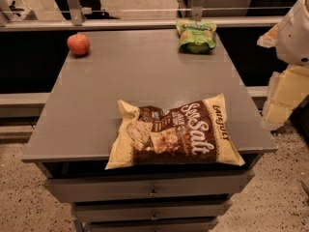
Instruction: Move brown chip bag near green rice chip bag
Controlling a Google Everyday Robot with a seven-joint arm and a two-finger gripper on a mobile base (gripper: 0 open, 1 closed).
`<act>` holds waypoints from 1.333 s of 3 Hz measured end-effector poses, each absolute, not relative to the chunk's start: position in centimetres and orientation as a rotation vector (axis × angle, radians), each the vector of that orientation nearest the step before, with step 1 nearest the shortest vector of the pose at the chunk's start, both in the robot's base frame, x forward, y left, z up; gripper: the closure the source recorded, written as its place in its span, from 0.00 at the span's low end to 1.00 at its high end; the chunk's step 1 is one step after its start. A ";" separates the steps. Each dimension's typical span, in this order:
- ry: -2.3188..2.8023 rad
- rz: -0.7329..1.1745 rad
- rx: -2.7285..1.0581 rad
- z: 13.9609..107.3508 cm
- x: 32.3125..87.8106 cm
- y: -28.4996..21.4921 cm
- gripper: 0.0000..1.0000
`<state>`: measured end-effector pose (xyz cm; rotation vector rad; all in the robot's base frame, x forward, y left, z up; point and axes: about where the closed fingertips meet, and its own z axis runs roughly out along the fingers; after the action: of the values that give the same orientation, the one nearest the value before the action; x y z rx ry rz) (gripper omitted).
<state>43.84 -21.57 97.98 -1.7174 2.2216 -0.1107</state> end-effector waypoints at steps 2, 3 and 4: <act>2.190 -0.014 -1.718 95.7 43.7 -19.0 0.00; 2.169 0.129 -1.709 92.0 43.9 -15.0 0.00; 2.151 0.250 -1.698 88.5 43.9 -11.2 0.00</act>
Offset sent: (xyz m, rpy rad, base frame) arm -0.0032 0.0719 -0.0731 0.1938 0.0824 0.0739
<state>43.89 -11.19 88.49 -1.6983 2.1509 0.2501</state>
